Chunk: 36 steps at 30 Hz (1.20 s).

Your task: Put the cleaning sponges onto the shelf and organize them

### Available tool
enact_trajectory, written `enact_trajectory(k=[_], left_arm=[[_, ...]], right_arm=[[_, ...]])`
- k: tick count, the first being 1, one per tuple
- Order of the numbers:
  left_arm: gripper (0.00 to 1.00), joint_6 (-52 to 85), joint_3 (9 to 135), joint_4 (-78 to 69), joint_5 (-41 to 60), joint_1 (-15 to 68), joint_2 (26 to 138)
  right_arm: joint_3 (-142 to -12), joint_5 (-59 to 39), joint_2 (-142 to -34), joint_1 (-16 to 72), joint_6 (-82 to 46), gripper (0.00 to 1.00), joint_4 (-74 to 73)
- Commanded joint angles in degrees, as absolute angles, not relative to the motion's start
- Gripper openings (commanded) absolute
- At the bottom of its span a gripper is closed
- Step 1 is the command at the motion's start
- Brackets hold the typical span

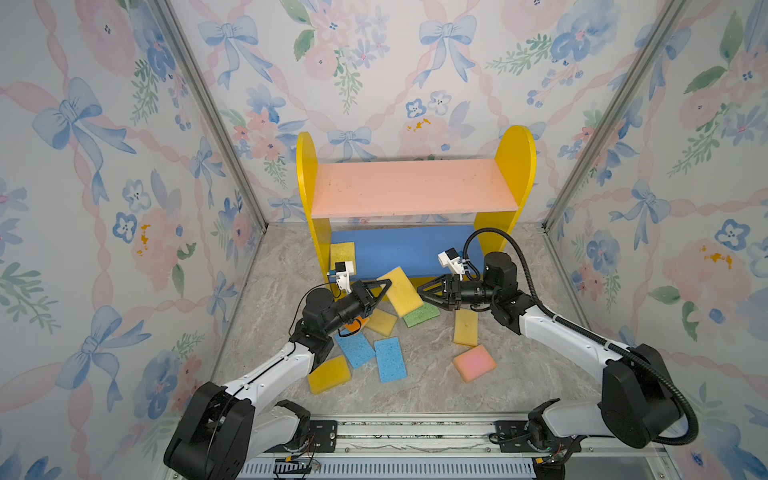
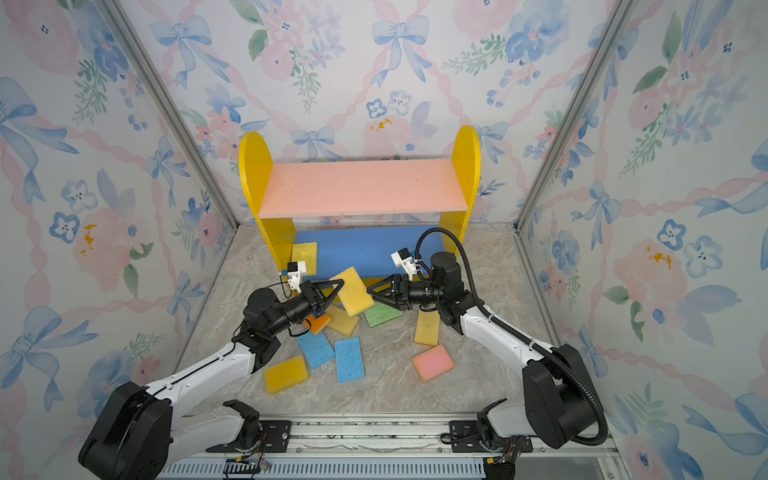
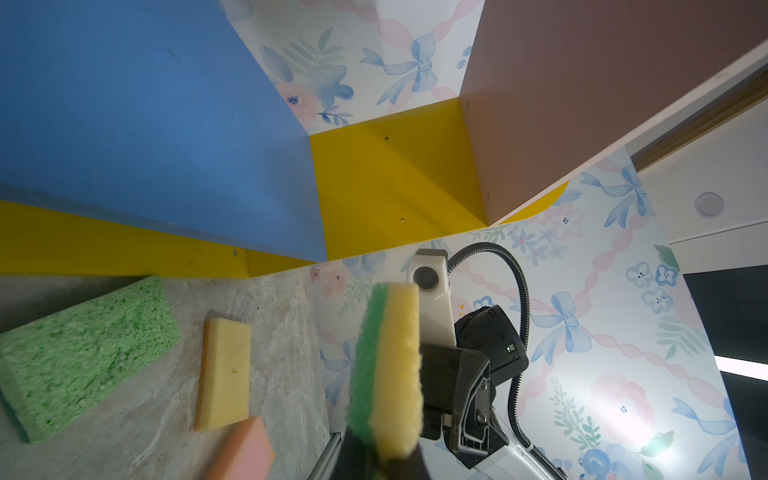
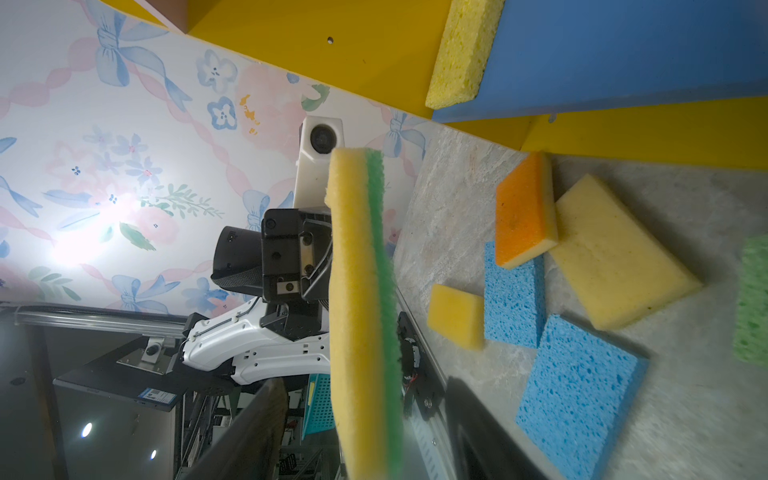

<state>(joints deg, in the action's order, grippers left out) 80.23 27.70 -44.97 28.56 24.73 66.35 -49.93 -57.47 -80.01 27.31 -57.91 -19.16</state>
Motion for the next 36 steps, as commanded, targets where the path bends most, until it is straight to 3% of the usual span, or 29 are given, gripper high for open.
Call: enact_trajectory(k=[1,9,20,36], left_arm=[[0.0,80.02,28.85,-46.82,29.75,25.02,66.94],[0.0,80.02,28.51,-46.84,29.68,24.98,66.84],[0.0,79.93,28.34,-46.85,29.56,24.98,66.61],[0.0,80.15,28.09,-46.84,29.84,25.02,66.11]], right_arm=[[-51.16,-58.62,-80.34,27.96,-58.37,0.61,-21.77],[-51.15,-58.27,-79.59,27.95,-56.73,0.49,-18.49],[-52.56,-58.72,-78.86,28.73,-51.87,0.46,-10.55],[-52.05,-56.79,-77.35,29.4,-52.03,0.22,-10.35]])
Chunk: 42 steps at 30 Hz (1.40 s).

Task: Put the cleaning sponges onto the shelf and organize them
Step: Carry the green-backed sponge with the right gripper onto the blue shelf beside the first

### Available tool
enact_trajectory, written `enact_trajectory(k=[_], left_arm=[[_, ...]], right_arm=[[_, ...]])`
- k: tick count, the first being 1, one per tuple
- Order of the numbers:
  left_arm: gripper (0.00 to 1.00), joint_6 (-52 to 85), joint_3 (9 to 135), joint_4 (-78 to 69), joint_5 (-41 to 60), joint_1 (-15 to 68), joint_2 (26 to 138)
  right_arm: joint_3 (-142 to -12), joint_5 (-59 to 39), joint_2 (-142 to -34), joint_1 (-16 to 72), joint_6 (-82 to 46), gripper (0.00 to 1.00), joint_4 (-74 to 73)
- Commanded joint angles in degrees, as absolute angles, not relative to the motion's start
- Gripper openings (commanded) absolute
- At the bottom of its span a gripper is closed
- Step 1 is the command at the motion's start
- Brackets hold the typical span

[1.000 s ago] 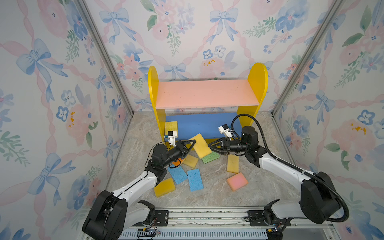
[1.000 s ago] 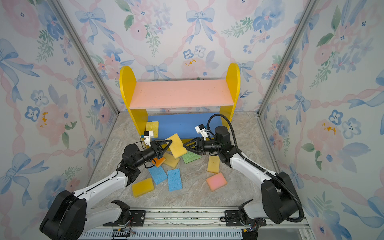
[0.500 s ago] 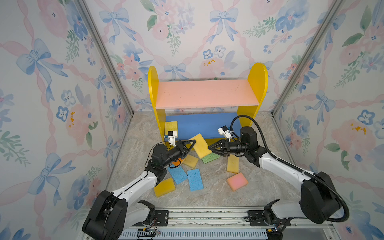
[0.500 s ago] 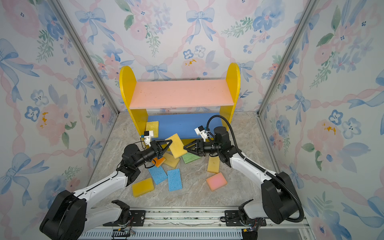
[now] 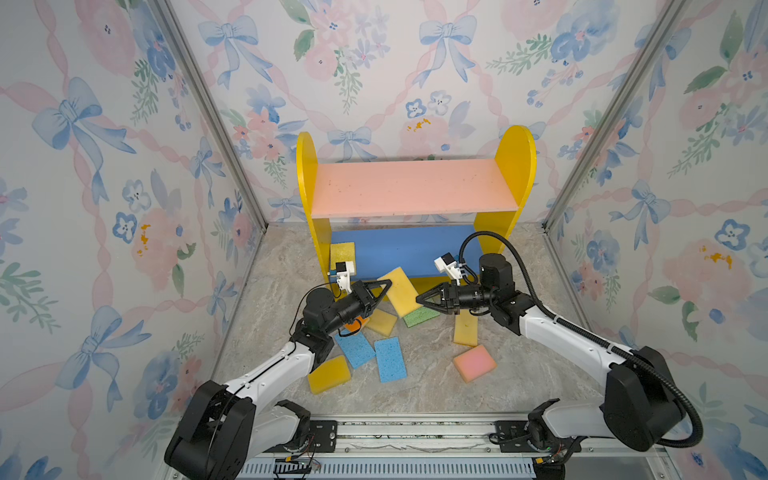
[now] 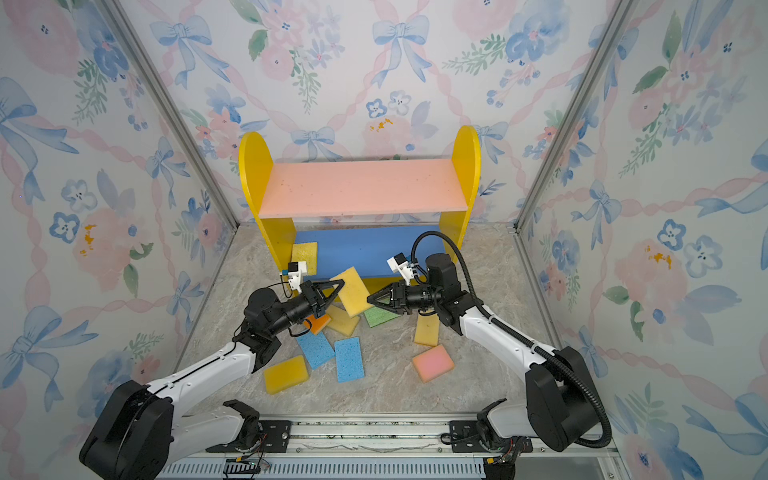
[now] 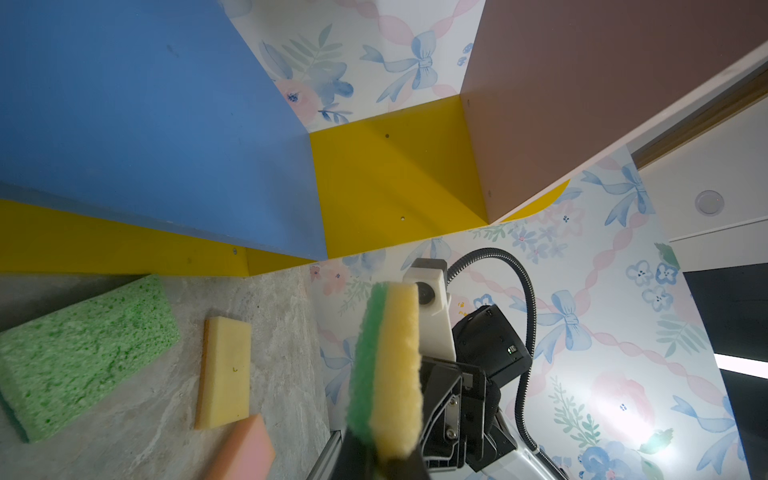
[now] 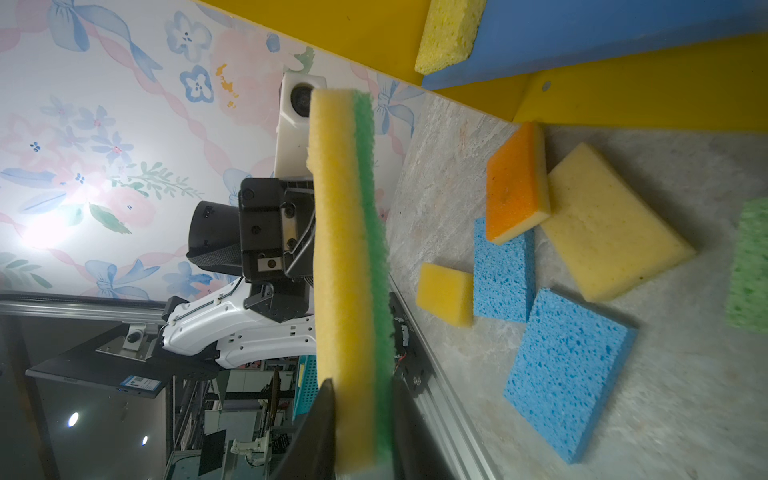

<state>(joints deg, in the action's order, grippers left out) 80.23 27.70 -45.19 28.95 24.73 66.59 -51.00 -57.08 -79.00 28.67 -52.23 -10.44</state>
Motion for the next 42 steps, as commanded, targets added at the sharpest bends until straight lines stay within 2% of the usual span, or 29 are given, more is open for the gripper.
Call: enact_trajectory(k=[1,2,5,7,11,14,17,20,23,30,38,42], left_arm=[[0.03,80.02,28.05,-46.82,29.85,24.96,66.05],[0.1,79.94,28.04,-46.85,29.99,25.01,66.07],[0.15,79.6,28.3,-46.85,30.41,24.77,65.91],[0.28,79.31,28.26,-46.85,30.86,24.29,65.72],[0.97,76.48,27.72,-46.04,32.8,21.25,63.85],[0.98,72.9,26.47,-40.3,32.48,16.81,59.33],[0.98,63.18,27.5,-25.64,29.14,12.47,52.72],[0.98,48.65,33.0,-5.12,19.48,10.51,48.06],[0.98,38.63,36.2,5.12,9.52,10.07,45.07],[0.98,30.24,34.47,9.08,-0.57,8.49,39.37],[0.98,24.9,32.48,11.84,-2.68,7.91,37.7],[0.98,24.44,32.7,11.69,-2.12,7.4,37.45]], right_arm=[[-52.03,-56.6,-77.27,29.44,-52.25,0.21,-10.5],[-52.04,-56.32,-77.13,29.58,-52.34,0.2,-10.54],[-52.21,-55.23,-76.69,29.7,-52.9,0.17,-10.88],[-52.39,-54.56,-76.51,29.88,-53.49,0.17,-11.37],[-53.37,-53.2,-76.87,29.97,-53.9,0.17,-11.47],[-55.43,-51.59,-78.29,29.96,-53.55,0.17,-10.22],[-58.57,-47.39,-80.8,29.93,-53.44,0.17,-7.32],[-61.73,-42.22,-84.3,30.33,-55.5,0.19,-7.39],[-65.85,-37.43,-88.22,31.47,-56.59,0.19,-6.14],[-74.85,-25.71,-98.6,35.62,-59.57,0.18,-3.43],[-84.35,-17.8,-108.18,38.04,-59.33,0.18,-1.58],[-88.56,-17.31,-112.82,38.41,-59.59,0.18,-1.05]])
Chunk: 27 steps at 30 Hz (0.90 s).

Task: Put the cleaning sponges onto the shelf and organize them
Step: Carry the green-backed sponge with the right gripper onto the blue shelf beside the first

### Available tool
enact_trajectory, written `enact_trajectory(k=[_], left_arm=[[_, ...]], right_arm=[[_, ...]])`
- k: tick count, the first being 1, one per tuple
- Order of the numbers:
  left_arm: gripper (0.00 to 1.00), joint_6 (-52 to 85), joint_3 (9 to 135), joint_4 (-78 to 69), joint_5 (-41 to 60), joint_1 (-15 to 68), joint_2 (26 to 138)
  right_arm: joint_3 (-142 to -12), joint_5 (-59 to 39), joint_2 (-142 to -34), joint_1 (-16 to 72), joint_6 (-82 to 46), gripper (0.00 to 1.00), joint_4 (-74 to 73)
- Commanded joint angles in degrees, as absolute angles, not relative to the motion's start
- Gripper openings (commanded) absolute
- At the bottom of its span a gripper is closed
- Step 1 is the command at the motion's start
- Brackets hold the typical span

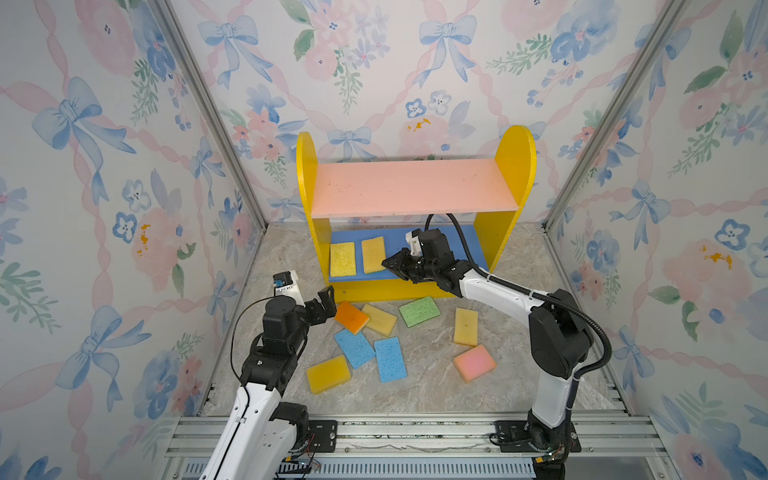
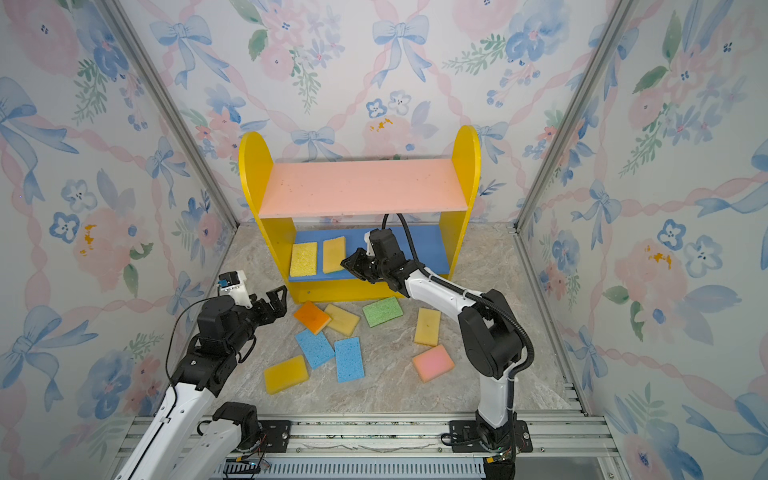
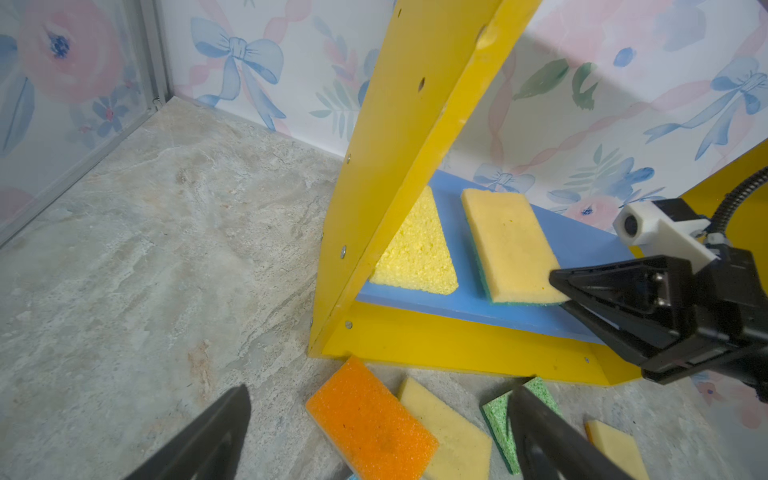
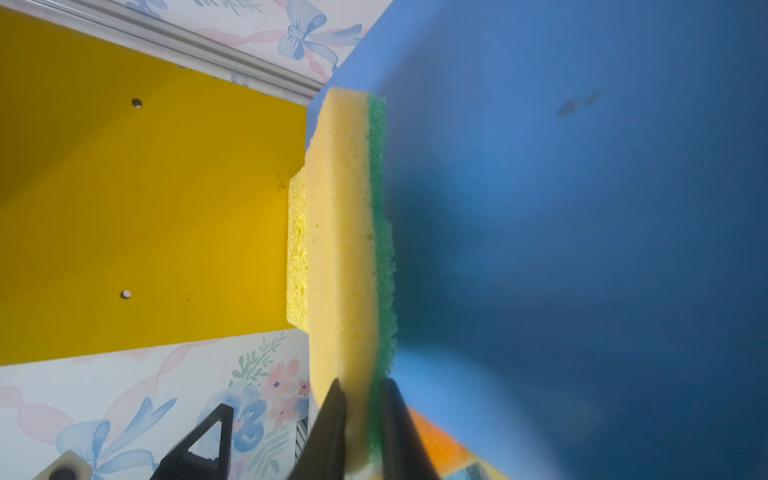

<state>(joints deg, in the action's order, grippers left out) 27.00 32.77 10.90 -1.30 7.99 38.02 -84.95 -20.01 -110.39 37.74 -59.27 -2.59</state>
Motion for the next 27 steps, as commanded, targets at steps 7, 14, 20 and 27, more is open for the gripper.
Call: enact_trajectory(k=[7,14,20,27], left_arm=[[0.98,24.34,32.99,11.54,1.29,4.79,39.49],[0.98,24.52,32.95,10.99,4.24,2.81,40.93],[0.98,24.58,32.78,10.81,4.86,2.46,40.97],[0.98,24.63,32.81,10.81,4.92,2.29,41.04]], right_arm=[[-93.98,-17.83,-118.08,39.48,-59.45,0.18,0.92],[-95.49,-17.66,-119.14,40.14,-58.34,0.18,3.2],[-94.02,-17.34,-118.06,39.94,-57.85,0.17,3.47],[-91.67,-18.08,-116.52,39.45,-58.08,0.17,2.55]])
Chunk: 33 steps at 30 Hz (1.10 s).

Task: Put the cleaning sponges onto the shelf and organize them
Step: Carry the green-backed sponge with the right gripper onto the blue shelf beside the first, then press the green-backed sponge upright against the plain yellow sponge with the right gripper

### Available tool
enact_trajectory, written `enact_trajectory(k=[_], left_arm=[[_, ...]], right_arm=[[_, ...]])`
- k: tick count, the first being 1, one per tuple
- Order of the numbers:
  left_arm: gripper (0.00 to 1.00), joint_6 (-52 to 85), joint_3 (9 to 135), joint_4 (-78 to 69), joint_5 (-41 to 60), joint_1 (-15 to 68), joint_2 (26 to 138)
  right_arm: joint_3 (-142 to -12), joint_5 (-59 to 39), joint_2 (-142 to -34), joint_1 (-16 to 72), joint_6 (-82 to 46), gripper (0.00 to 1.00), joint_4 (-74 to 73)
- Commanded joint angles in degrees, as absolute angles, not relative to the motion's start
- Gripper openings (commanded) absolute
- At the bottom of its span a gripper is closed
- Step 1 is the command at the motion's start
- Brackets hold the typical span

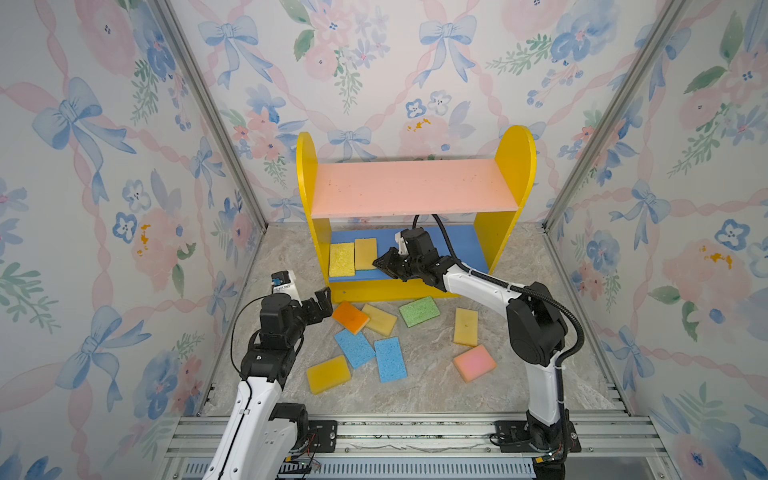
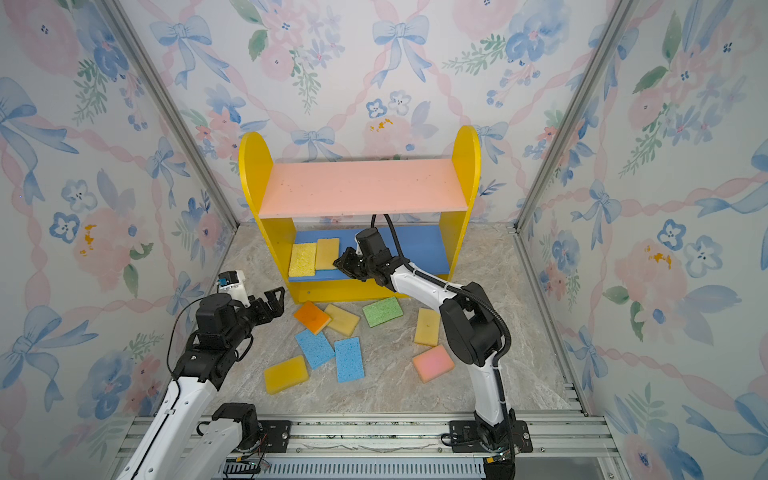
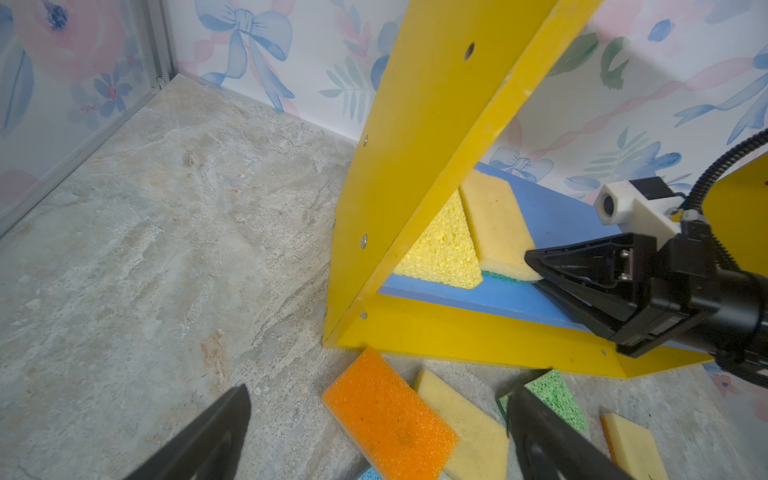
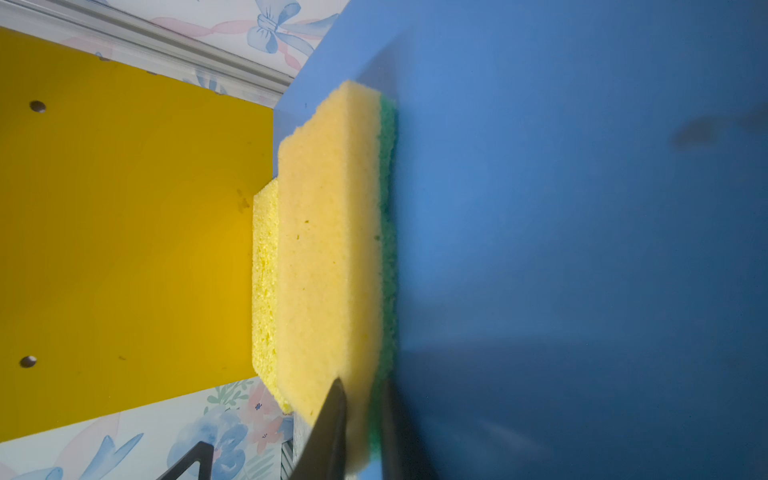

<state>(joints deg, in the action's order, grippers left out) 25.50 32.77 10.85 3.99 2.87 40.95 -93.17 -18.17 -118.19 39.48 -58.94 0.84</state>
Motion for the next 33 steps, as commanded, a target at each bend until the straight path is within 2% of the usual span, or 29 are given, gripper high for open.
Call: enact_trajectory(k=[1,12,28,30,32,33], left_arm=[[0.98,24.61,32.84,10.81,4.97,2.33,40.96],[0.98,24.7,32.7,10.81,5.27,2.24,40.91],[0.98,24.78,32.61,10.81,5.36,2.2,40.7],[0.98,24.79,32.64,10.81,5.36,2.2,40.87],[0.98,24.78,32.67,10.74,5.36,2.2,40.84],[0.98,24.78,32.64,10.71,5.38,2.2,40.82]], right_arm=[[-91.48,-18.27,-116.42,39.46,-58.07,0.17,2.54],[-88.42,-17.97,-113.64,39.73,-57.74,0.17,2.03],[-94.86,-21.53,-117.97,41.38,-56.7,0.17,4.92],[-94.71,-21.49,-117.95,41.39,-56.69,0.21,4.93],[-94.55,-21.46,-117.82,41.32,-56.69,0.31,5.0],[-94.39,-21.44,-117.63,41.32,-56.65,0.33,4.93]])
